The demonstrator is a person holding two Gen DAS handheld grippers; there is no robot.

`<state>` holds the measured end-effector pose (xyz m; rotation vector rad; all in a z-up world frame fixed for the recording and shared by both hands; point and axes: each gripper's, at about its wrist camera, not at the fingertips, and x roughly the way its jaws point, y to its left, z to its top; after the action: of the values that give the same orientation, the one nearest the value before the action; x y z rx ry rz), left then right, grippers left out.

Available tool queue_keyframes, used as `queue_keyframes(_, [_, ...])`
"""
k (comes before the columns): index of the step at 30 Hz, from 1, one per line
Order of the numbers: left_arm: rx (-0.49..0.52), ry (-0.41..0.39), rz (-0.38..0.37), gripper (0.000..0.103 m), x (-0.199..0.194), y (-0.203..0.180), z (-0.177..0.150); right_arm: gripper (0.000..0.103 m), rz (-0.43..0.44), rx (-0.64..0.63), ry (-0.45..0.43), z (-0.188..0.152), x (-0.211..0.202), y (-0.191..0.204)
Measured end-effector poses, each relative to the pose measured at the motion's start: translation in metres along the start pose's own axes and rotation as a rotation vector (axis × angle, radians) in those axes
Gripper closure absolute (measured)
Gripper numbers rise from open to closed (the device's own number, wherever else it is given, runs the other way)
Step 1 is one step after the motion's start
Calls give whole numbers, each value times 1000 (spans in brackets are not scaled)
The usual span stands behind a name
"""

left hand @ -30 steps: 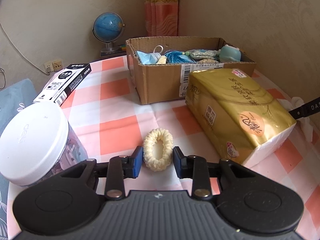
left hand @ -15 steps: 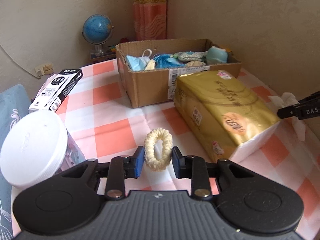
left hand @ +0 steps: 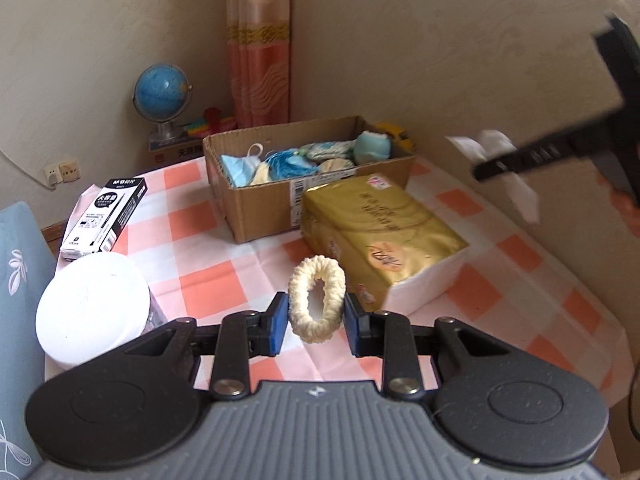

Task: Organize soft objects
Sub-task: 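Carry the white cloth with the right tool and drop it into the box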

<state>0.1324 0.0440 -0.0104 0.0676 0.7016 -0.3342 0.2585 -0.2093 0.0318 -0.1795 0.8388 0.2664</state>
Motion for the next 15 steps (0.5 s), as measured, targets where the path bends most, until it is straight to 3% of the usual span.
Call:
queue_keyframes(6, [6, -16, -32, 75, -9, -5, -5, 63, 31, -79, -50, 44, 6, 23])
queue_keyframes(15, [-27, -21, -22, 75, -12, -2, -11, 63, 71, -135, -63, 107, 52, 54])
